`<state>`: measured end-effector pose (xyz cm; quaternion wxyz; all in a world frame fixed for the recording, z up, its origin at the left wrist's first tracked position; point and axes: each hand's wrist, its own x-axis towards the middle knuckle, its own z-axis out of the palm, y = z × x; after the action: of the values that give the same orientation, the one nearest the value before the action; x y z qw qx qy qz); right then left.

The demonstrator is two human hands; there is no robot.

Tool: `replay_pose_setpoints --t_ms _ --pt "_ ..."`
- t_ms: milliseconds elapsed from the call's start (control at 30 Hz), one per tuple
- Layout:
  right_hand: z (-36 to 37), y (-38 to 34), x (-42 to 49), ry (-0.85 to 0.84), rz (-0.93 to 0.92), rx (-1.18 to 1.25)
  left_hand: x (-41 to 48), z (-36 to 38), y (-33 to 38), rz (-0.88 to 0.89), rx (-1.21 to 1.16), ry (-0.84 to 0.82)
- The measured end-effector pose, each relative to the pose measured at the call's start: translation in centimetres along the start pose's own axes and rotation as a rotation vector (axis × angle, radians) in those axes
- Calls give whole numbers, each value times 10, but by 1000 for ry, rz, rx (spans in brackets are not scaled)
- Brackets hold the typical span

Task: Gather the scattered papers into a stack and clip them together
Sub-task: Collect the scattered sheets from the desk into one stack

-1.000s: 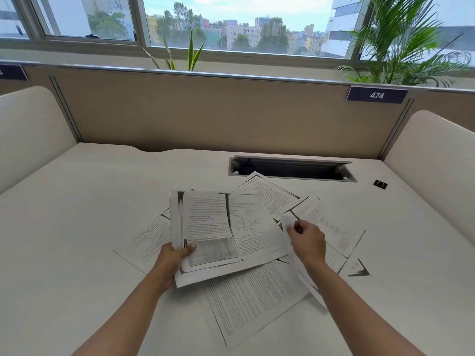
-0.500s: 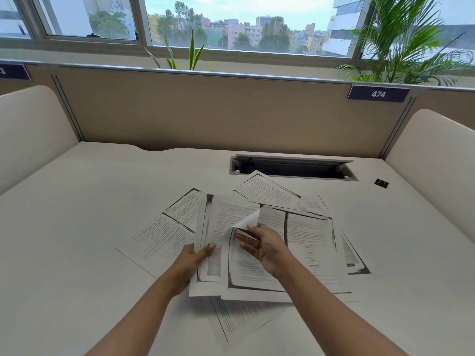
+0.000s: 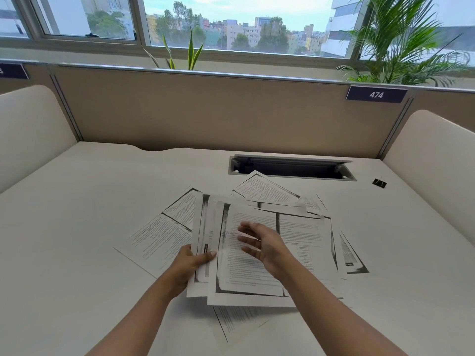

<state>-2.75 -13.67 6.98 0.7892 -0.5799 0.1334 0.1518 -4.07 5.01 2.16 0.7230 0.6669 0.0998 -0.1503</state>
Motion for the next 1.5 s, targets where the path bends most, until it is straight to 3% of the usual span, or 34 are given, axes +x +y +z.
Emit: replay_pose_setpoints --t_ms 133,233,333,567,767,1167,1367,1500 --pt "-29 -2 8 307 -187 -89 1 -11 1 -10 -33 47" --pt "-62 -3 9 608 -356 -319 2 -20 2 19 -85 65" --pt "-89 -7 7 751 -407 -499 2 -26 4 45 -134 79" --pt "-117 -10 10 727 -226 -620 0 -28 5 77 -157 82" --pt "-112 -6 9 711 -275 -512 -4 -30 7 89 -192 63" --pt "-99 -2 17 502 -251 -419 -7 -31 9 59 -203 48" --pt "-118 8 14 613 -216 -839 0 -39 6 54 -250 207" --pt "-130 11 9 715 -9 -1110 4 -45 2 30 -267 283"
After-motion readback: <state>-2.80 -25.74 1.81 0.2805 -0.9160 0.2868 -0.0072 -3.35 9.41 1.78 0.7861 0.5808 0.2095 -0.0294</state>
